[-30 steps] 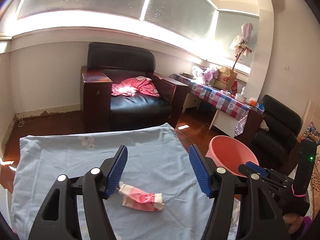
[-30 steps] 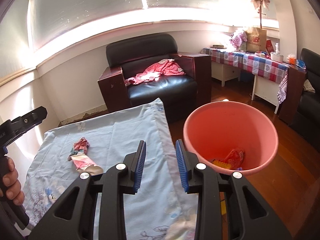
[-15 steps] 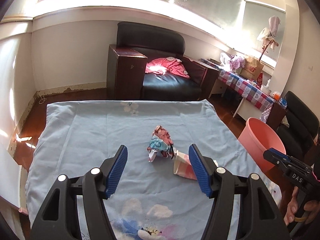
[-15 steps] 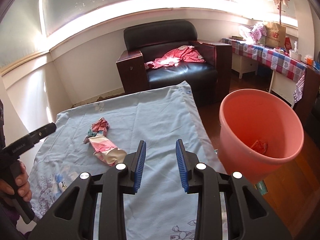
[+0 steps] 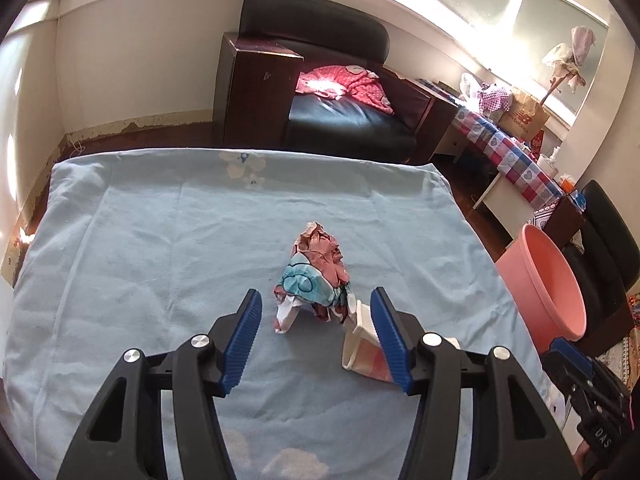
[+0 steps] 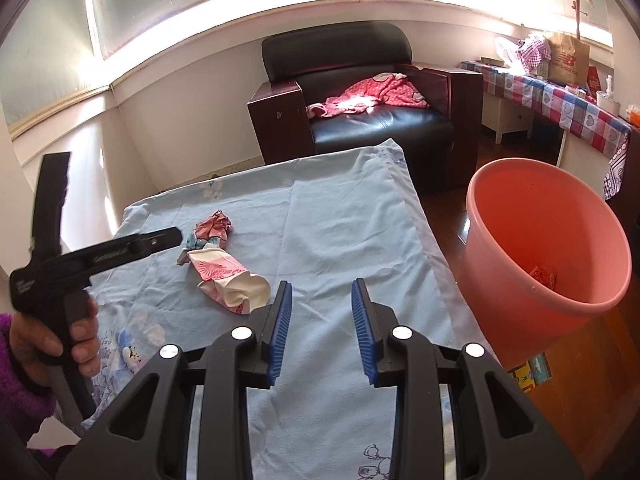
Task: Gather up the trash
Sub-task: 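Grasp the pink-and-blue cloth scrap with the left tool while the right tool approaches the pink paper cup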
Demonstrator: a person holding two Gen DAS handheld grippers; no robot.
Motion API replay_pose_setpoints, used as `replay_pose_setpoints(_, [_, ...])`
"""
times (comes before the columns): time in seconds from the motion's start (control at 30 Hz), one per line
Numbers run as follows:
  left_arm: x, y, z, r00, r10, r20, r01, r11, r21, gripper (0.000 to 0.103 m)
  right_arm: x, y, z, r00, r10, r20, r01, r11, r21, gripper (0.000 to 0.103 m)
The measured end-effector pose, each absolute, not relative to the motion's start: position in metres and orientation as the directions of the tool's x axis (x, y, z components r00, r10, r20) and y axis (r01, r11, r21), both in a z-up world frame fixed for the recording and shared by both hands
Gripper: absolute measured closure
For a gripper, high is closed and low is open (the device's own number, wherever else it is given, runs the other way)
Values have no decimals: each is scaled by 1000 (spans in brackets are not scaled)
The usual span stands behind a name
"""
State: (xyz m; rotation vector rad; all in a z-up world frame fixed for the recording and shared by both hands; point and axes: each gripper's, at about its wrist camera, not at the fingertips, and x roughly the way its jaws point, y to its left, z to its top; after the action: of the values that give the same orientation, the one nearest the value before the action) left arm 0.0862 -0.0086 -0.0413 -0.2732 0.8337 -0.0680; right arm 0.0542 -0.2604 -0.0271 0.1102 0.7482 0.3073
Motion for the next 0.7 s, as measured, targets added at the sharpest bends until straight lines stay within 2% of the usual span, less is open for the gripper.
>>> replay_pose_setpoints(0.1, [104, -10, -49, 638, -188, -746, -63, 954, -295, 48, 57, -258, -30, 672, 330, -663, -249, 944, 217, 72])
replay_pose_setpoints(0.27, [114, -18, -53, 632, -171, -756, -59, 962, -267, 49, 56, -249, -32, 626, 405, -667, -316, 913, 258, 72])
replay_pose_setpoints(0.33, [115, -19, -55, 625, -177, -760, -55, 962, -269, 69, 56, -243, -32, 608, 430, -667, -343, 901, 268, 72])
replay_pose_setpoints(0.37, [115, -18, -56, 623, -178, -762, -59, 960, -272, 73, 56, -240, -31, 599, 440, -669, -356, 895, 270, 72])
replay_pose_setpoints(0.6, [106, -7, -55, 642, -197, -741, -58, 951, -303, 81, 58, -219, -27, 570, 473, -672, -411, 872, 266, 71])
replay_pose_setpoints(0.7, [100, 0, -51, 662, -197, -723, -60, 948, -314, 82, 62, -211, -25, 561, 476, -677, -434, 866, 249, 61])
